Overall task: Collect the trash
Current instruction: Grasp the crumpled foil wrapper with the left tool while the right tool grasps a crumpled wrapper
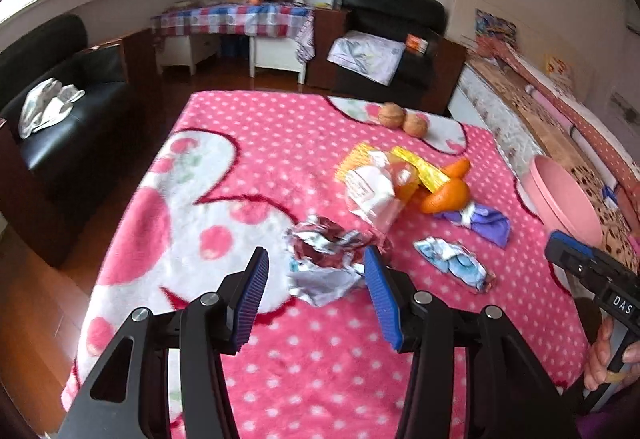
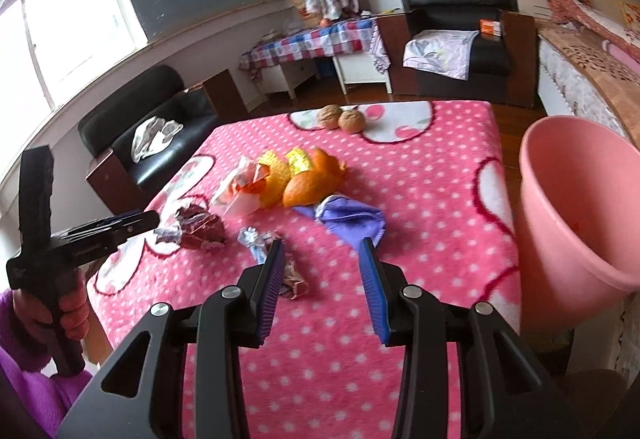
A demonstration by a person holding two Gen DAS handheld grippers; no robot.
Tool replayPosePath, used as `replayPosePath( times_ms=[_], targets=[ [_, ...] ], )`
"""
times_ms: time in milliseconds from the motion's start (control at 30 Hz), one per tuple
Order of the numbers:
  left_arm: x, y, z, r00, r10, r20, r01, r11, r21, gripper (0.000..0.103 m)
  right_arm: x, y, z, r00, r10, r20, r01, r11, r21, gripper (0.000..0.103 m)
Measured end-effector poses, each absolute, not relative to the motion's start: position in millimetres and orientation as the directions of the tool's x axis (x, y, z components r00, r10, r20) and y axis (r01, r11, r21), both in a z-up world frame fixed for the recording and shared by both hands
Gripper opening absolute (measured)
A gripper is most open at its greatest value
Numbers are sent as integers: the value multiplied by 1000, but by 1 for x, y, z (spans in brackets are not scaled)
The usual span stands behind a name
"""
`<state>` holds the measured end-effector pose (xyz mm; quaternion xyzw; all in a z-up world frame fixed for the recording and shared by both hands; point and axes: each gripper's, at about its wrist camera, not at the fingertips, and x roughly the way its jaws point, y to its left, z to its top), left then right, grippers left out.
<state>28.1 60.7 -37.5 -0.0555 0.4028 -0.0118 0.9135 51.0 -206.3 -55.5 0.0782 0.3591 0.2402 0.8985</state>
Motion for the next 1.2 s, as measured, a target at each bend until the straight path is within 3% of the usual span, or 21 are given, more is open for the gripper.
replayPosePath(
  times_ms=[267,600,767,900,967,1200],
  targets=[
    [41,58,-65,597,-83,-798,-30,992,-126,52,52,-192,-57,592,508,-626,-422,857,296,39],
    [46,66,-66,596,-166,-786,-22,975,-222,55,55,-173,-62,532,532,-659,-476,831,286,39],
    [53,64,-71,566,-187,-803,-18,971,-238,46,56,-166,-62,519,537,-665,-492,824,281,39],
    [52,64,-76,542,-183,-820,-16,974,-228,17,62,-161,-63,499,545,-674,-502,816,288,39],
    [51,67,-77,534,-198,-822,-13,970,-242,9,64,-158,-64,487,553,-676,-507,809,297,39],
    [42,74,-62,578,-227,-784,10,963,-271,5,73,-146,-68,464,558,-688,-526,798,294,39]
  ],
)
